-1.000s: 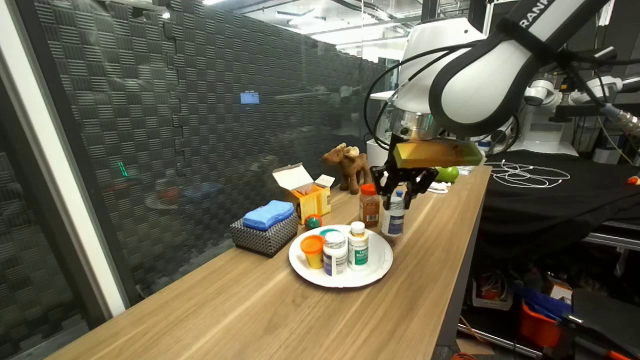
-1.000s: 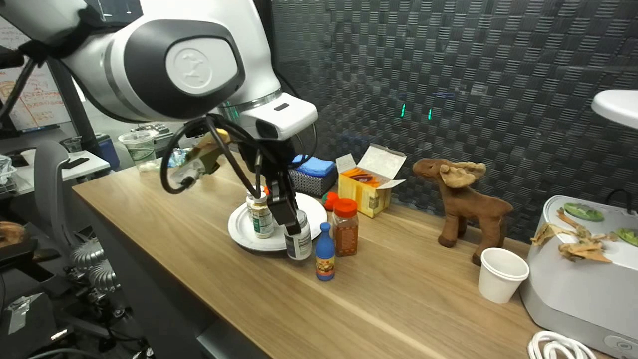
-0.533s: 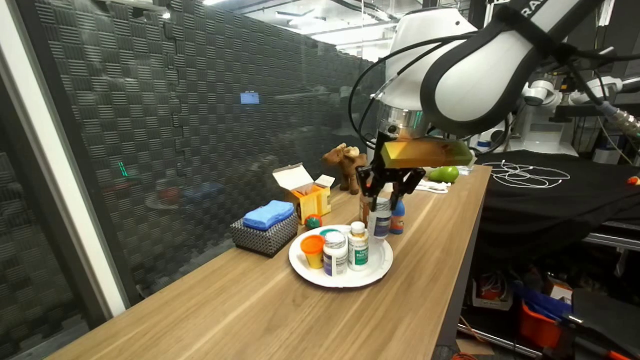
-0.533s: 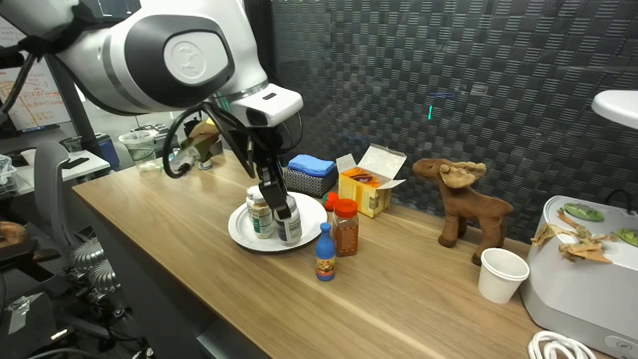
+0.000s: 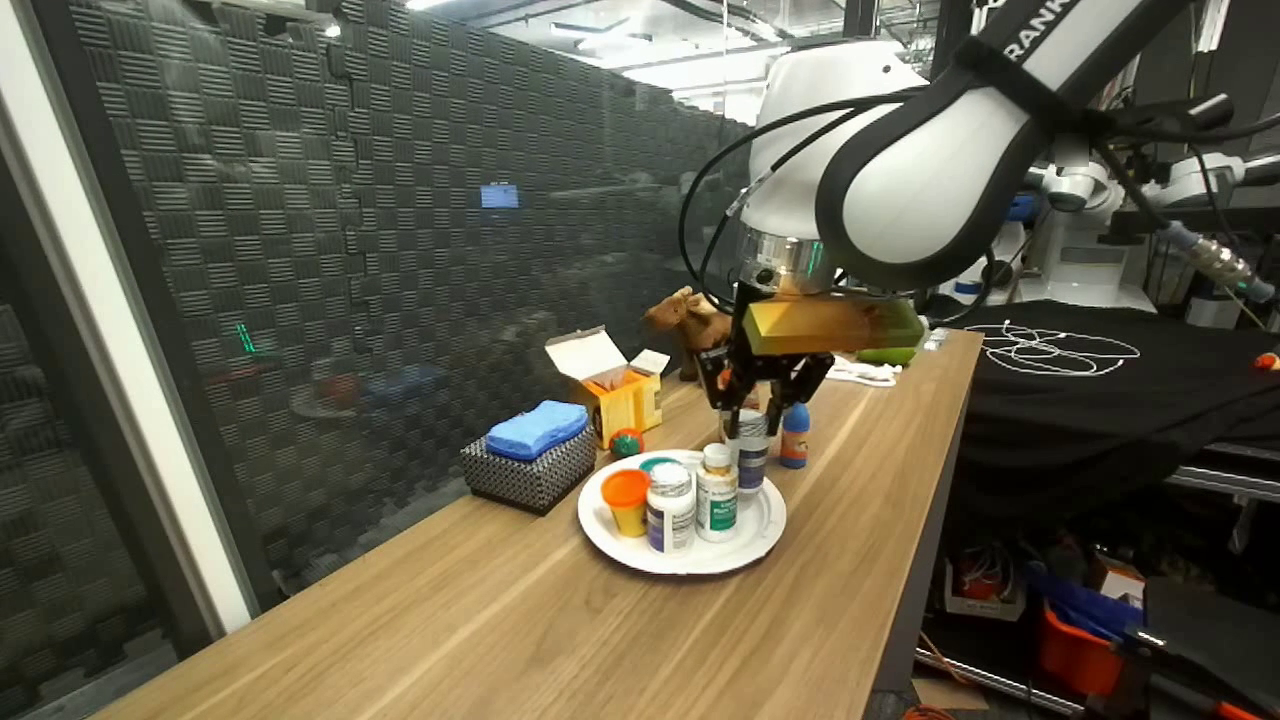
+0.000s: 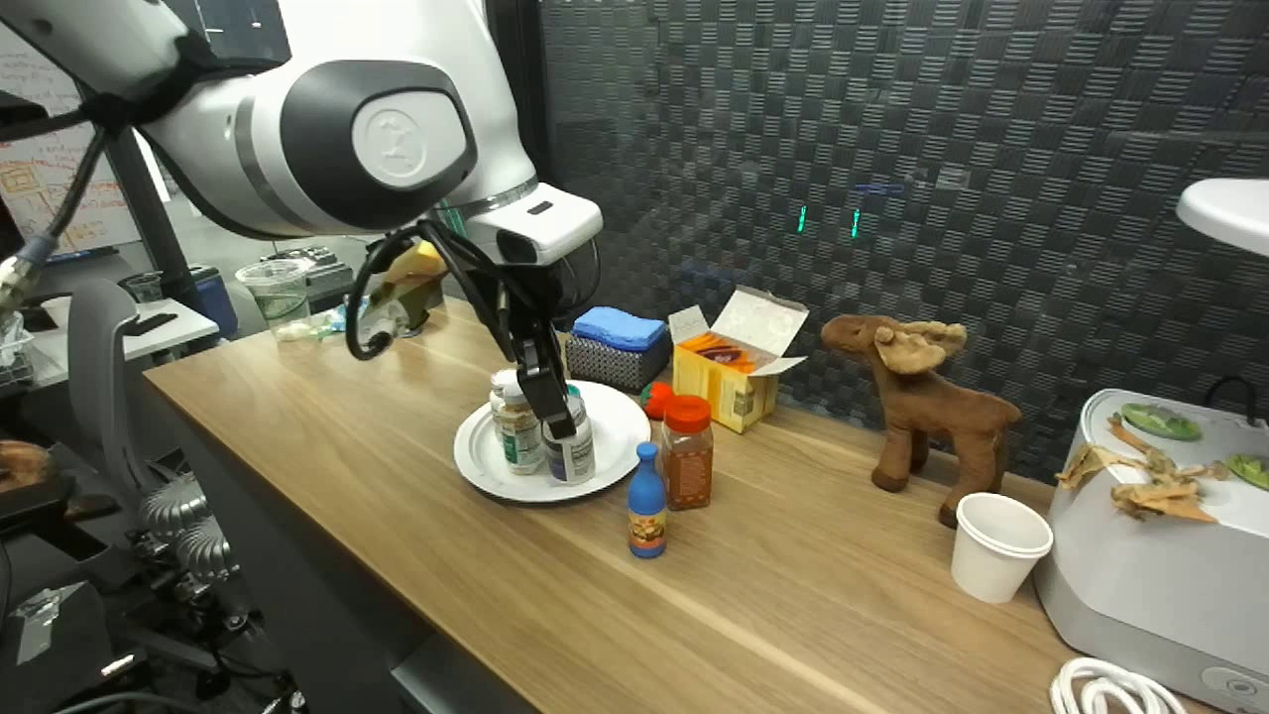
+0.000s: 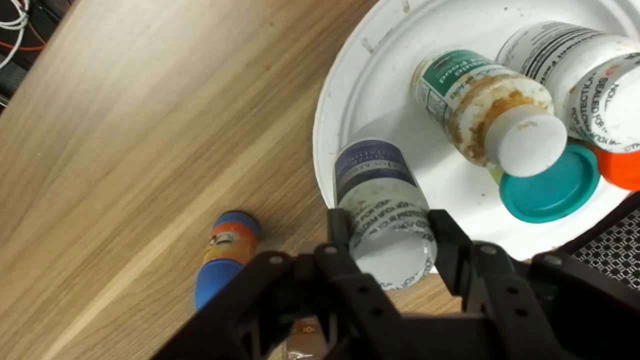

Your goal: Put the bottles and the orange plushie surrounding the white plate on the white plate

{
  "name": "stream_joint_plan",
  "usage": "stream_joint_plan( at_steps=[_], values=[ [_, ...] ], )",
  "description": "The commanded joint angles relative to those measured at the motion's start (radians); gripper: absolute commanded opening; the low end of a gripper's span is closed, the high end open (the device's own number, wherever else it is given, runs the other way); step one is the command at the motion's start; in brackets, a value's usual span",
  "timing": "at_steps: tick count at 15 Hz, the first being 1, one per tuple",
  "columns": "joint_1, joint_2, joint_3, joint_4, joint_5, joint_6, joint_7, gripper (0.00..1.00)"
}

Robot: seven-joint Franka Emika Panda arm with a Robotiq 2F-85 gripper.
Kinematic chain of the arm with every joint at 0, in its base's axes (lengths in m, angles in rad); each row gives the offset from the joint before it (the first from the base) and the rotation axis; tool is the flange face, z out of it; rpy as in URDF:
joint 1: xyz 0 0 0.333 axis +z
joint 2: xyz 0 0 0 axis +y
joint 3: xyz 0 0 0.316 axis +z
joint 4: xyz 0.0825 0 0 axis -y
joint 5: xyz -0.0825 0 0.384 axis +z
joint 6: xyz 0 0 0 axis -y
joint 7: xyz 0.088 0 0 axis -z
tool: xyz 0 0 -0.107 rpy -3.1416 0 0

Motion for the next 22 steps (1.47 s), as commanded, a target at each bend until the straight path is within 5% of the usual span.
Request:
stream_joint_plan(
  at_steps=[1, 22],
  values=[
    [0.02, 0.031, 0.003, 0.04, 0.026, 0.011, 0.01, 0.22],
    [0.103, 0.176, -0.014, 0.172, 0.04, 0.037, 0.022, 0.21]
  ],
)
